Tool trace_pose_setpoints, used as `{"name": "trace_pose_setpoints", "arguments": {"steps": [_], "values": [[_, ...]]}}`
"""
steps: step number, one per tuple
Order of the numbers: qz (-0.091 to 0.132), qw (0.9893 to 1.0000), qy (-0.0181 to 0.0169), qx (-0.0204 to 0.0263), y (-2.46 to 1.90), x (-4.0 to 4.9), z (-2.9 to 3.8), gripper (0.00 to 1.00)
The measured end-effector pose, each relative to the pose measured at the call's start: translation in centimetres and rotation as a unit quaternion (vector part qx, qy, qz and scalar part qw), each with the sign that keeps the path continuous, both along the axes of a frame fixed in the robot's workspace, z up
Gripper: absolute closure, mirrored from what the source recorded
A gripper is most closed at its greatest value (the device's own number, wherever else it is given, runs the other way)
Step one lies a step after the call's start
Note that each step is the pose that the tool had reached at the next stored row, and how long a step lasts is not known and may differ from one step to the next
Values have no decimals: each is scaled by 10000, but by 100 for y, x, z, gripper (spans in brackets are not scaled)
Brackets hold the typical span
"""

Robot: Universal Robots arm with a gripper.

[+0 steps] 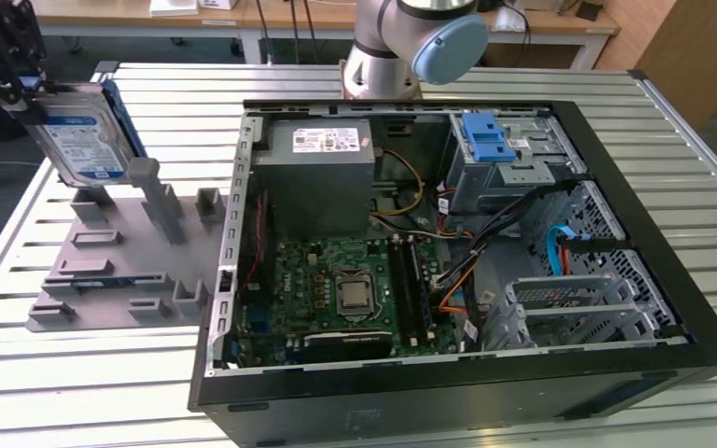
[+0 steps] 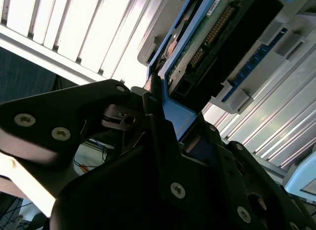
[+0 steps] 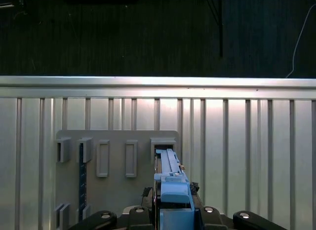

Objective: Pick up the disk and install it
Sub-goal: 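Pick up the disk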

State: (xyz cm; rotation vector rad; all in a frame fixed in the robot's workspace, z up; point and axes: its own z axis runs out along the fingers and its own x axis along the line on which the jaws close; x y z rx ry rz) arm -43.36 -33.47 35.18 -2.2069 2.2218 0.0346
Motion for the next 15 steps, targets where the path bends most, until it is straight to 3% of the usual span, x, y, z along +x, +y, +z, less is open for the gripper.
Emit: {"name": "trace_pose_setpoints", "arguments": {"steps": [15], "values": [[0, 10000, -1, 1, 0, 0, 52, 64]]}}
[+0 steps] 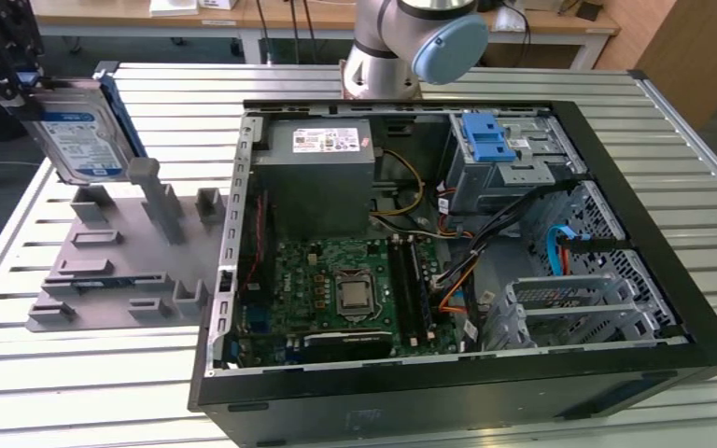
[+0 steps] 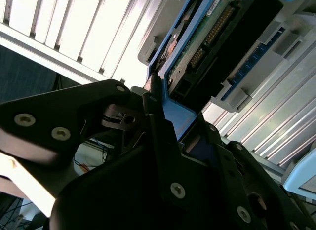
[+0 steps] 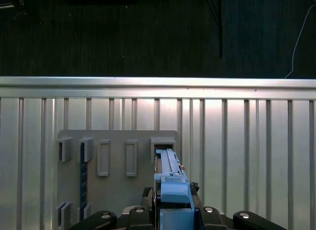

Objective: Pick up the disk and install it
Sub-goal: 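Pick up the disk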

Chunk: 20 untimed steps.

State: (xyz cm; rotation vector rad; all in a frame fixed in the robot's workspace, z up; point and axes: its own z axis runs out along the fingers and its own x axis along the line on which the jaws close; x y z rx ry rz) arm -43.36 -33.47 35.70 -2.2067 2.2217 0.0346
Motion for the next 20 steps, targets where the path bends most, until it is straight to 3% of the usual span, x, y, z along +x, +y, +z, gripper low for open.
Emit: {"name": "trace_pose_setpoints", "arguments": {"steps": [20], "values": [[0, 10000, 0, 3, 0, 0, 105, 64]]}}
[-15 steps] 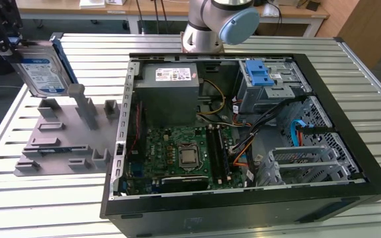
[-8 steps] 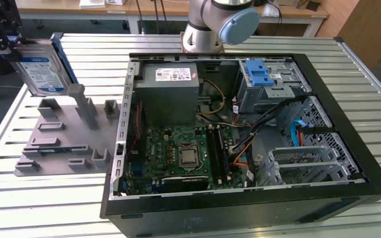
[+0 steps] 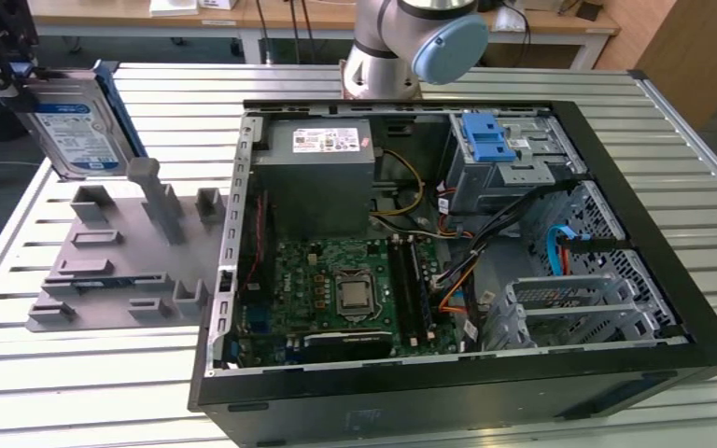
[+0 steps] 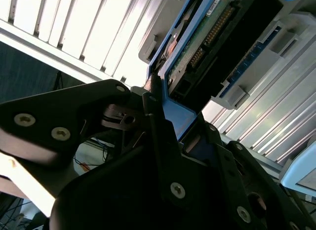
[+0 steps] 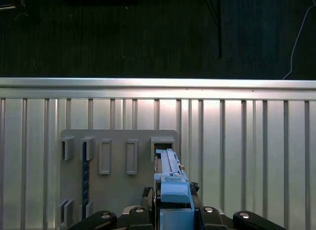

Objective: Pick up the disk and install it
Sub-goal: 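Pick up the disk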

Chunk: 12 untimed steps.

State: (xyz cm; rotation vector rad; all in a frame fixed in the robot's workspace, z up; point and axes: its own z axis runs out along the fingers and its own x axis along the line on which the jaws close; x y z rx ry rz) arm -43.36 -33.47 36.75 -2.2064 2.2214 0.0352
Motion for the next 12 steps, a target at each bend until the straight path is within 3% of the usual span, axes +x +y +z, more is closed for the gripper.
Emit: {"name": "trace_pose_setpoints", "arguments": {"steps": [12], "values": [[0, 10000, 1, 1, 0, 0, 64, 64]]}}
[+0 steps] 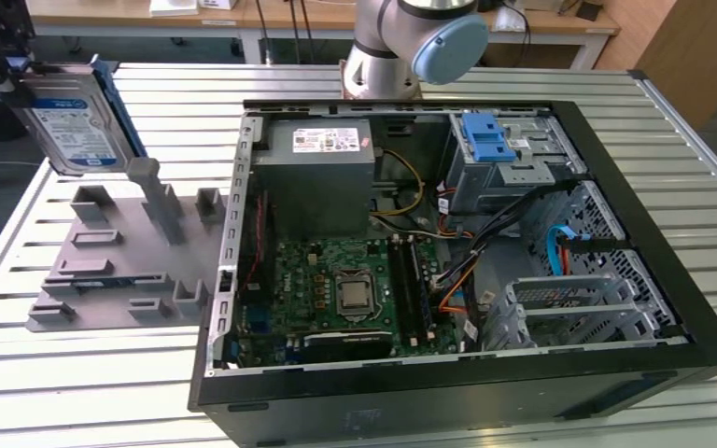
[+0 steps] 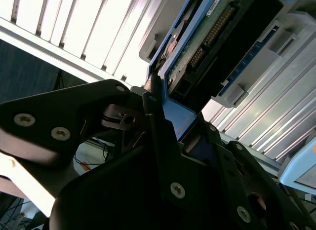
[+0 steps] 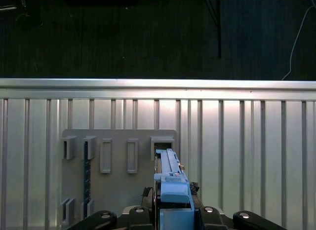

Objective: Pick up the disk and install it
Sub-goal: 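Pick up the disk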

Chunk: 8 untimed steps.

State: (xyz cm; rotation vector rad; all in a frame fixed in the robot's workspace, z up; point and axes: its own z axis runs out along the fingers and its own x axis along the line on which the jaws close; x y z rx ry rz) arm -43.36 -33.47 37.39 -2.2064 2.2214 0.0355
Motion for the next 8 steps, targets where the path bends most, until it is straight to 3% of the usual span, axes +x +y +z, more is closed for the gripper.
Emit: {"name": "trace_pose_setpoints", "arguments": {"steps": [8], "values": [[0, 10000, -1, 0, 0, 0, 18, 64]]}}
